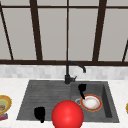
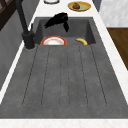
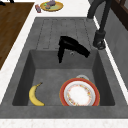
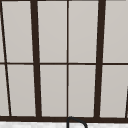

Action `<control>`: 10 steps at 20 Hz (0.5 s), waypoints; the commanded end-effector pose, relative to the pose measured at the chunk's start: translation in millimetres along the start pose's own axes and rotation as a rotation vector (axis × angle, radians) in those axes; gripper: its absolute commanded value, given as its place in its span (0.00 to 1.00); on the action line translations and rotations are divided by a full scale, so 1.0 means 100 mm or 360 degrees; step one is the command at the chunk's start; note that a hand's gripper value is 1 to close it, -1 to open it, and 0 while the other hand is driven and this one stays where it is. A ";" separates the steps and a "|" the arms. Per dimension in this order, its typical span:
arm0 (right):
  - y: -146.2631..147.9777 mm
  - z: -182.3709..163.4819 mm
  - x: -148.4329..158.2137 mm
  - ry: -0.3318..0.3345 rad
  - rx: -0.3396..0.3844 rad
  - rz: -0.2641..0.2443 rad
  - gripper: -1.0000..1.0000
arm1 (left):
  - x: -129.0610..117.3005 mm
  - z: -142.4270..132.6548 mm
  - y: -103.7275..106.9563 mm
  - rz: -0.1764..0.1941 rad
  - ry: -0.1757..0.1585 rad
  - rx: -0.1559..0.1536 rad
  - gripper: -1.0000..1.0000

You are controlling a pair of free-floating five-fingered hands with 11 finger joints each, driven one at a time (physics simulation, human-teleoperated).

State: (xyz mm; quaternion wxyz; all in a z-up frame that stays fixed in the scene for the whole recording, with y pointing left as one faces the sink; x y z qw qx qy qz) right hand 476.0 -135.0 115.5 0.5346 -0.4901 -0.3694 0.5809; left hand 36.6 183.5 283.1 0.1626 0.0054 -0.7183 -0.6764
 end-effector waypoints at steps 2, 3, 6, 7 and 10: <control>0.04 0.05 -0.11 -0.0009 0.0003 -0.0023 0.00 | 0.00 0.00 0.00 0.0000 0.0000 0.0000 0.50; 0.06 0.08 -0.17 -0.0065 -0.0005 -0.0028 0.00 | 0.00 0.00 0.00 0.0000 0.0000 0.0000 0.50; 0.09 0.21 -0.28 -0.0116 -0.0004 -0.0113 0.00 | 0.00 0.00 0.00 0.0000 0.0000 0.0000 0.50; 0.08 0.26 -0.31 -0.0129 -0.0003 -0.0138 0.00 | 0.00 0.00 0.00 0.0000 0.0000 0.0000 0.50; 0.07 0.36 -0.40 -0.0156 0.0001 -0.0208 0.00 | 0.00 0.00 0.00 0.0000 0.0000 0.0000 0.50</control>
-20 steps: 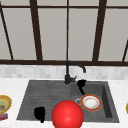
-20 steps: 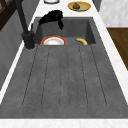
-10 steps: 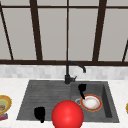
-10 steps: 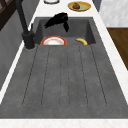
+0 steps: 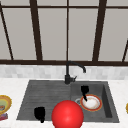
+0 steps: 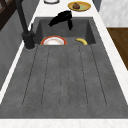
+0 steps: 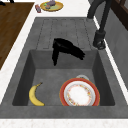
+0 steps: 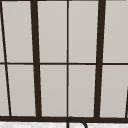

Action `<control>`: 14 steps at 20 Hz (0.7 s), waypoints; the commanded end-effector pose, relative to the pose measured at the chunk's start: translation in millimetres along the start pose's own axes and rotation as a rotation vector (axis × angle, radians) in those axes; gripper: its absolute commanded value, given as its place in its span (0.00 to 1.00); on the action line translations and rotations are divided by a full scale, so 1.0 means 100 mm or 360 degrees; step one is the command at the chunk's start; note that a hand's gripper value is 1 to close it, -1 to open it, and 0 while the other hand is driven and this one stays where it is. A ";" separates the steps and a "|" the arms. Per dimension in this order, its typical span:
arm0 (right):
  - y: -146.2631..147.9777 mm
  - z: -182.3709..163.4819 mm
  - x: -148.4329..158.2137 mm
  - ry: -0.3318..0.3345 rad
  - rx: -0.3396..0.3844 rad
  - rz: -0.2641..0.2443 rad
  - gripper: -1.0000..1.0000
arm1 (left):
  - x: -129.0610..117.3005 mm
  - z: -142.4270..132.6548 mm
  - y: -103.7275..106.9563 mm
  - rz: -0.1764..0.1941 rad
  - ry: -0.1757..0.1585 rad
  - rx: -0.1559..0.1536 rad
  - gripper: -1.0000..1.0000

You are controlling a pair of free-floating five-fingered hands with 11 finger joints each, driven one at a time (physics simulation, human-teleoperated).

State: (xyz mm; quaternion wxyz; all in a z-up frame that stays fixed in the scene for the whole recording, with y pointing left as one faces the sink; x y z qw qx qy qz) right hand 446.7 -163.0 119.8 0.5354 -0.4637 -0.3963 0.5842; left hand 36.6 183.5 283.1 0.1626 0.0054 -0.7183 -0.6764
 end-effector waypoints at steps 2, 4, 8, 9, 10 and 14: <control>-0.02 0.19 -0.17 -0.0063 -0.0001 -0.0168 0.00 | 0.00 0.00 0.00 0.0000 0.0000 0.0000 0.50; -0.05 0.28 -0.24 -0.0061 0.0029 -0.0207 0.00 | 0.00 0.00 0.00 0.0000 0.0000 0.0000 0.50; -0.10 0.50 -0.39 -0.0075 0.0077 -0.0247 0.00 | 0.00 0.00 0.00 0.0000 0.0000 0.0000 0.50; -0.12 0.55 -0.43 -0.0077 0.0078 -0.0257 0.00 | 0.00 0.00 0.00 0.0000 0.0000 0.0000 0.50; -0.15 0.58 -0.45 -0.0091 0.0087 -0.0256 0.00 | 0.00 0.00 0.00 0.0000 0.0000 0.0000 0.50; -0.19 0.85 -0.60 -0.0079 0.0131 -0.0226 0.00 | 0.00 0.00 0.00 0.0000 0.0000 0.0000 0.50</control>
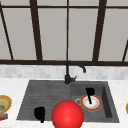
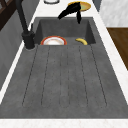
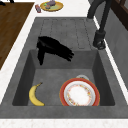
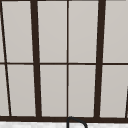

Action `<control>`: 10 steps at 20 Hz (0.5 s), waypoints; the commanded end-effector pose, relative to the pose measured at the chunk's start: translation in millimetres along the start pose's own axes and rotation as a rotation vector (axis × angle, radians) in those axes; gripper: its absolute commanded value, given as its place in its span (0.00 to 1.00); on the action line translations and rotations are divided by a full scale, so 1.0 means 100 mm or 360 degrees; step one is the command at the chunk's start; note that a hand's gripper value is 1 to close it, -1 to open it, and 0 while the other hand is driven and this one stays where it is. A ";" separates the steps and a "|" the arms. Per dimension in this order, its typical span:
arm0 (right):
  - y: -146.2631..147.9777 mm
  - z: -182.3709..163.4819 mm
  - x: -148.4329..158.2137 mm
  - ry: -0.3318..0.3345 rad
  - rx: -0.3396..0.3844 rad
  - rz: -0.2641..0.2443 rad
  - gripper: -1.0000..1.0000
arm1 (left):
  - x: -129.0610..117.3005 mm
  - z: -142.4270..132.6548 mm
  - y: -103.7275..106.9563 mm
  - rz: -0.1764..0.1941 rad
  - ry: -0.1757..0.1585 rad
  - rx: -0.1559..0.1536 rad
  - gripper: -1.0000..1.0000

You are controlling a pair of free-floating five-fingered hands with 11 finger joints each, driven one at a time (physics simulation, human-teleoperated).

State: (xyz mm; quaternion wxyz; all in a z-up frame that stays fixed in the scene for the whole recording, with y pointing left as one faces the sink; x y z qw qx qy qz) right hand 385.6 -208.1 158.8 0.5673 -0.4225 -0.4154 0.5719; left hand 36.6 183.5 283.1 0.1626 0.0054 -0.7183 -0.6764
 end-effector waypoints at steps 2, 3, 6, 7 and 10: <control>-0.12 0.26 -0.15 -0.0049 0.0056 -0.0080 0.00 | 0.00 0.00 0.00 0.0000 0.0000 0.0000 0.50; -0.15 0.29 -0.17 -0.0062 0.0066 -0.0077 0.00 | 0.00 0.00 0.00 0.0000 0.0000 0.0000 0.50; -0.27 0.47 -0.30 -0.0043 0.0075 -0.0054 0.00 | 0.00 0.00 0.00 0.0000 0.0000 0.0000 0.50; -0.30 0.54 -0.34 -0.0034 0.0077 -0.0040 0.00 | 0.00 0.00 0.00 0.0000 0.0000 0.0000 0.50; -0.39 0.73 -0.47 -0.0017 0.0080 -0.0029 0.00 | 0.00 0.00 0.00 0.0000 0.0000 0.0000 0.50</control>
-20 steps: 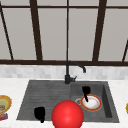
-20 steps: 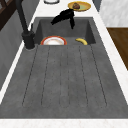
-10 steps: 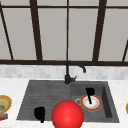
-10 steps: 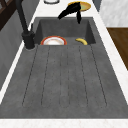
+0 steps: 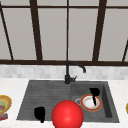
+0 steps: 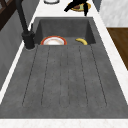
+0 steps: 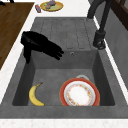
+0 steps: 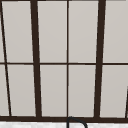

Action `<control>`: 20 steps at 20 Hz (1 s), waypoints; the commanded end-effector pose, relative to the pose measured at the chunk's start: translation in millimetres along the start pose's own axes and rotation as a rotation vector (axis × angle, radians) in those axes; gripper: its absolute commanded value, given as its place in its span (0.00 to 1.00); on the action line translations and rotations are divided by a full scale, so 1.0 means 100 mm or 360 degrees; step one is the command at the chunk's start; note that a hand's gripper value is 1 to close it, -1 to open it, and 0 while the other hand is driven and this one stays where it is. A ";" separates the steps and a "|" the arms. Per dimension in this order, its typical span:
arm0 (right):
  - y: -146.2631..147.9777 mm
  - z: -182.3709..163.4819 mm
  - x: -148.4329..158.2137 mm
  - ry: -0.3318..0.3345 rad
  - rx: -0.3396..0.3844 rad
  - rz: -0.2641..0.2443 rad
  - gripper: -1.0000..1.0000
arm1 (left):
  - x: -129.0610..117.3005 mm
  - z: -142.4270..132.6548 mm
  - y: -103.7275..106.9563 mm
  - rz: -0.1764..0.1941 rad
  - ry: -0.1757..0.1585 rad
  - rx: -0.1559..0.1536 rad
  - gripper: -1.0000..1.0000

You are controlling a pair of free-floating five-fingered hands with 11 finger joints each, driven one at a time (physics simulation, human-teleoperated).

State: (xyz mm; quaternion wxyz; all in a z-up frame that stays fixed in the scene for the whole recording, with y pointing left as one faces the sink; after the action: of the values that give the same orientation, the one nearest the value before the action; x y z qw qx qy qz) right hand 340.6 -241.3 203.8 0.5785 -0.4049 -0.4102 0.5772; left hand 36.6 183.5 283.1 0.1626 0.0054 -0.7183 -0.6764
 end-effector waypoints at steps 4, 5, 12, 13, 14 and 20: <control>-0.23 0.43 -0.31 -0.0003 0.0016 -0.0009 0.00 | 0.00 0.00 0.00 0.0000 0.0000 0.0000 0.50; -0.26 0.49 -0.36 -0.0003 0.0011 -0.0006 0.00 | 0.00 0.00 0.00 0.0000 0.0000 0.0000 0.50; -0.44 0.85 -0.71 -0.0003 0.0034 -0.0008 0.00 | 0.00 0.00 0.00 0.0000 0.0000 0.0000 0.50; -0.46 0.90 -0.76 -0.0004 0.0038 -0.0009 0.00 | 0.00 0.00 0.00 0.0000 0.0000 0.0000 0.50; -0.48 0.95 -0.82 -0.0004 0.0044 -0.0009 0.00 | 0.00 0.00 0.00 0.0000 0.0000 0.0000 0.50; -0.67 1.15 -1.18 -0.0014 0.0084 -0.0034 0.00 | 0.00 0.00 0.00 0.0000 0.0000 0.0000 0.50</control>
State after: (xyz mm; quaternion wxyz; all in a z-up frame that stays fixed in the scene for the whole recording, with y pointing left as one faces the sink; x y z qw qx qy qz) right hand 261.4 -342.7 294.0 0.5860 -0.3934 -0.4062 0.5804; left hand 36.6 183.5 283.1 0.1626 0.0054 -0.7183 -0.6764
